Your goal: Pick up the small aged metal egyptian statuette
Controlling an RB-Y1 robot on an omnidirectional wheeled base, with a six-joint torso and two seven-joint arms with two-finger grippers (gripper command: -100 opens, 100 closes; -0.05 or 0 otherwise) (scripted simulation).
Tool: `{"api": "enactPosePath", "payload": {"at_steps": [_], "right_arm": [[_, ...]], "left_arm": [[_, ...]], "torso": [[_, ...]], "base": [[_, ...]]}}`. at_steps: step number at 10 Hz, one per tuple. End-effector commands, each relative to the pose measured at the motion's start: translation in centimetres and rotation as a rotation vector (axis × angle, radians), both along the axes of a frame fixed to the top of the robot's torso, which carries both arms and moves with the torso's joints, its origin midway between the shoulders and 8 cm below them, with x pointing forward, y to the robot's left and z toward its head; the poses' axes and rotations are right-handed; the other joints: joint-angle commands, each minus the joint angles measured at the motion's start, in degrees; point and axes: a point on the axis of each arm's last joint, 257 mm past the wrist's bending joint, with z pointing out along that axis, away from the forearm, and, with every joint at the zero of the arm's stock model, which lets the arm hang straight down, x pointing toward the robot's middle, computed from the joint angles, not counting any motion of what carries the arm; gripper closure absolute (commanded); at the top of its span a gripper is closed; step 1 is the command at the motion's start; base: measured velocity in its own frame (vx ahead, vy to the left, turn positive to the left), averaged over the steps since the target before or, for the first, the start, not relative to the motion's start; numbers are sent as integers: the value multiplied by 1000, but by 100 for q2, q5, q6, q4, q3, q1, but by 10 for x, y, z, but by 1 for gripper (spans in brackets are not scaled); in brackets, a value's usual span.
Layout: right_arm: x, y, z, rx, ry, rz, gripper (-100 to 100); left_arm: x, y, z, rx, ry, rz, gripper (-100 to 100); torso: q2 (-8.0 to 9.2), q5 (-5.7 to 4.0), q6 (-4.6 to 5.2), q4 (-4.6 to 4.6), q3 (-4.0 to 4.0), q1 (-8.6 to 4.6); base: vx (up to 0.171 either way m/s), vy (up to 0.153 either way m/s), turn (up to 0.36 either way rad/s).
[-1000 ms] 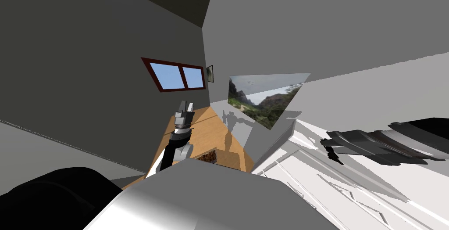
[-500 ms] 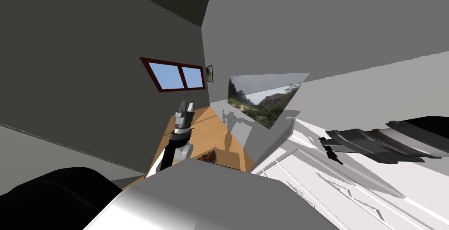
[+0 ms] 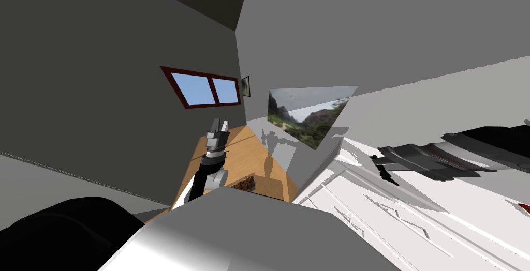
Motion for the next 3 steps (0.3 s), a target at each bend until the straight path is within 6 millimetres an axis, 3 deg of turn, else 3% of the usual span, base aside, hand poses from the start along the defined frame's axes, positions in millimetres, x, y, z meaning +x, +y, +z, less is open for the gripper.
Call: {"api": "enactPosePath", "payload": {"at_steps": [1, 2, 3], "right_arm": [[5, 1, 5, -1, -2, 3, 100], [3, 0, 3, 0, -1, 1, 100], [4, 0, 3, 0, -2, 2, 0]], "left_arm": [[0, 0, 0, 0, 0, 0, 0], [0, 0, 0, 0, 0, 0, 0], [0, 0, 0, 0, 0, 0, 0]], "torso": [[0, 0, 0, 0, 0, 0], [-1, 0, 0, 0, -1, 0], [-6, -1, 0, -2, -3, 1]], "base": [[-25, -8, -38], [-10, -3, -7], [0, 0, 0]]}}
